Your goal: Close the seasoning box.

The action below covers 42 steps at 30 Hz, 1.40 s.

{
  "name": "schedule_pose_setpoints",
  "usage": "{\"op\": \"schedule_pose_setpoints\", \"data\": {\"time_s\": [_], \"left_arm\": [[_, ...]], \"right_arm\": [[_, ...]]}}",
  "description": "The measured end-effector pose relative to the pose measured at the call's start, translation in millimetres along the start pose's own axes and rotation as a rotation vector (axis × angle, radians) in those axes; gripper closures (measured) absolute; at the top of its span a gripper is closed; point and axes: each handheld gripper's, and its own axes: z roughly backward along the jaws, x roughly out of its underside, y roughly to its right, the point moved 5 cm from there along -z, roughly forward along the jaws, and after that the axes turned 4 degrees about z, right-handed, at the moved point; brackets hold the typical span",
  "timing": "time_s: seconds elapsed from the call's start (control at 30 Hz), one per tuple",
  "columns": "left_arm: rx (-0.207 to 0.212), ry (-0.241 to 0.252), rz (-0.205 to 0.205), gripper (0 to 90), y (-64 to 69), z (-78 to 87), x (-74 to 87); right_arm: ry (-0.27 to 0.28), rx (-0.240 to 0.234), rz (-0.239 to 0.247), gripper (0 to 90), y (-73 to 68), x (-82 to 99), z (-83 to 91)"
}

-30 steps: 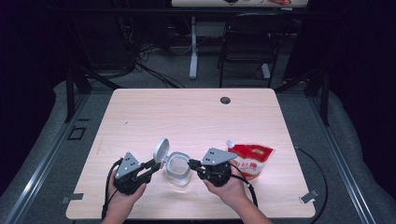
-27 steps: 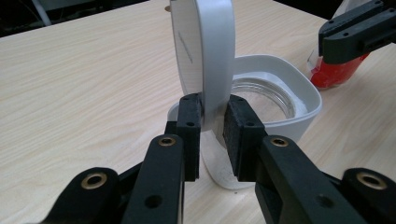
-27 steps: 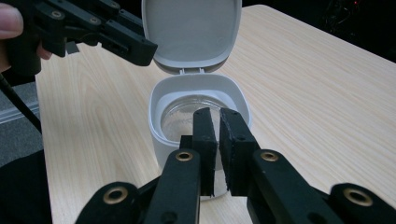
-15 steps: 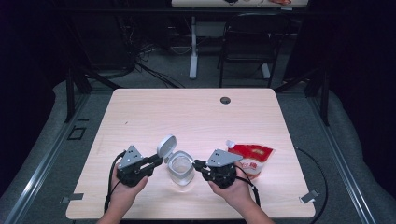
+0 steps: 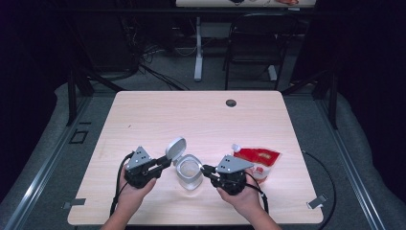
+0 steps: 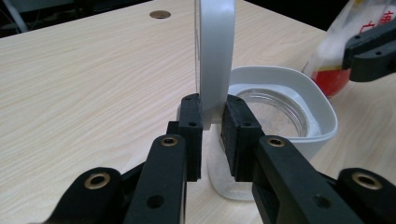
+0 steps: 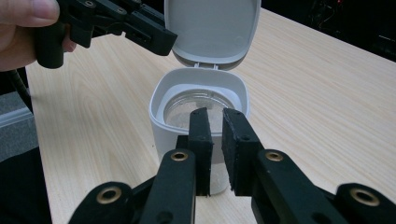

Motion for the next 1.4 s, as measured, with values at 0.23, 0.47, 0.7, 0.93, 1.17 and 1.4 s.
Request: {"op": "schedule_pose_setpoints", "data": {"time_s": [0.23,0.47,0.7,0.93,1.17,1.4], "left_arm": [[-0.002,0.01,0.009,78.7,-3.9,-2.9,-1.7],[0.002,0.021,0.026,78.9,-9.3,-9.8,-6.1],[0.013,0.025,0.028,78.8,-12.3,-18.2,-11.0],[0.038,0.028,0.02,78.8,-12.5,-22.0,-12.4],[0.042,0.031,0.014,78.8,-11.3,-24.2,-13.4],[0.006,0.011,0.022,76.9,-10.7,-19.1,-11.4]], "right_arm": [[0.0,0.001,-0.005,81.8,-0.8,2.8,1.0],[-0.004,0.003,0.0,80.8,-0.9,4.0,1.2],[-0.002,0.01,-0.012,80.3,0.7,7.0,3.0],[-0.004,0.015,-0.021,80.3,-0.3,10.0,5.0],[-0.004,0.027,-0.021,80.1,-1.4,11.0,7.3],[-0.003,0.038,-0.015,79.3,0.6,12.1,10.0]]}}
